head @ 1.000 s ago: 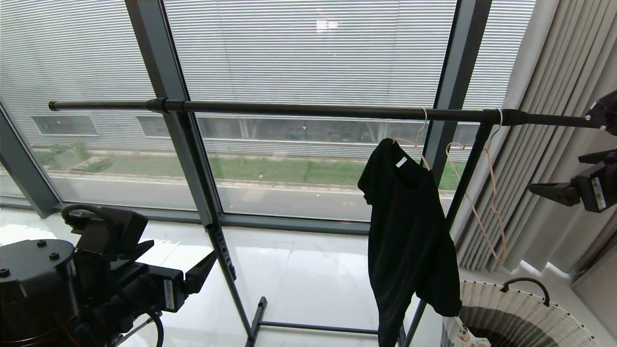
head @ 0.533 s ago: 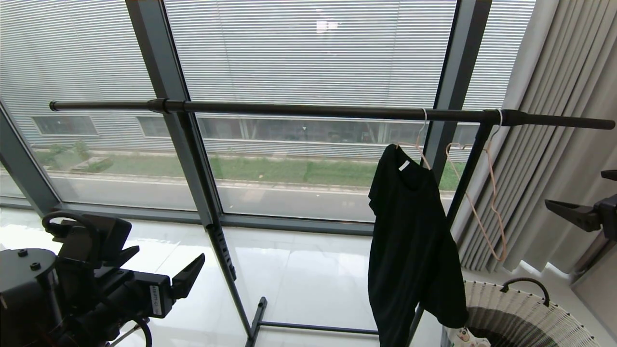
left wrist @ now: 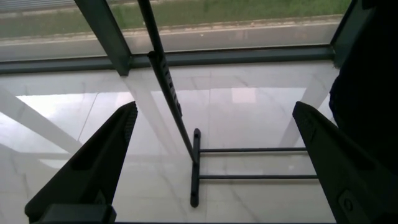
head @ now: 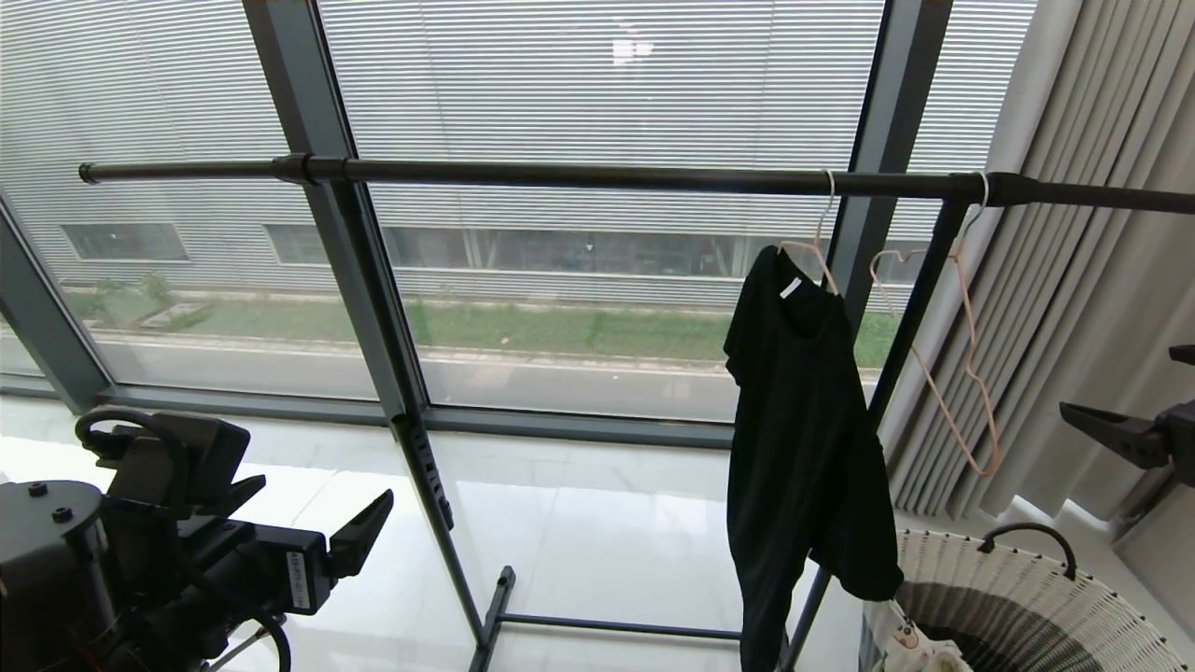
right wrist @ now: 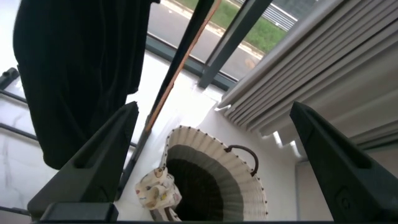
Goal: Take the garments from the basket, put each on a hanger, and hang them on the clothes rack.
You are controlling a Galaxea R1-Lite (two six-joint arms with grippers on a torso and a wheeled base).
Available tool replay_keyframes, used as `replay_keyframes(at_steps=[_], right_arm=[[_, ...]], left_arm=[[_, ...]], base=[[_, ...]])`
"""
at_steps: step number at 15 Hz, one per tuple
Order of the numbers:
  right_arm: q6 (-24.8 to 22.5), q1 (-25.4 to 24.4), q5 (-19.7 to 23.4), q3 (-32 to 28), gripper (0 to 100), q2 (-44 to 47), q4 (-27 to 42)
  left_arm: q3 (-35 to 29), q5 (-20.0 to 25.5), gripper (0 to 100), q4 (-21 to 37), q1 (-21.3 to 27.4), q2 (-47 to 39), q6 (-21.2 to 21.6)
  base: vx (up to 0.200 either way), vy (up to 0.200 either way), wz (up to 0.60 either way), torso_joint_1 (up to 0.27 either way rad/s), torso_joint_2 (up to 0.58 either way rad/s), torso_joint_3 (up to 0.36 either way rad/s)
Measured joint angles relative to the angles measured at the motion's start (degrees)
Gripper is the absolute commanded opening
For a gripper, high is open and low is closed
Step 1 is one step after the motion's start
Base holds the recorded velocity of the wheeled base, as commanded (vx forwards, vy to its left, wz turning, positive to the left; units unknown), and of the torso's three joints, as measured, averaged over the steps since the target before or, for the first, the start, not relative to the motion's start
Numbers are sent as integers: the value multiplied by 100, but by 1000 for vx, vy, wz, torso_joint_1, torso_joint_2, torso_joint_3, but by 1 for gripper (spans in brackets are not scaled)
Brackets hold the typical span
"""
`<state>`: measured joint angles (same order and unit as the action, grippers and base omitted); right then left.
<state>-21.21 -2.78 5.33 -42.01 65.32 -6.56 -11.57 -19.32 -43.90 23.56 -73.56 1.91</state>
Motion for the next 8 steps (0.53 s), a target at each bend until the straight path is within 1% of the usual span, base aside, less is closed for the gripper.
replay_keyframes(at_steps=[6,8], right_arm=[[-5,0,0,69,100,-11,0],[-7,0,2,76,100,-13,0]], left_arm=[[13,2,100,-2,-2,0,-6],[13,0,100,-2,-2,0,-6]], base=[[0,0,0,-224,516,286],[0,0,0,-195,491,281]])
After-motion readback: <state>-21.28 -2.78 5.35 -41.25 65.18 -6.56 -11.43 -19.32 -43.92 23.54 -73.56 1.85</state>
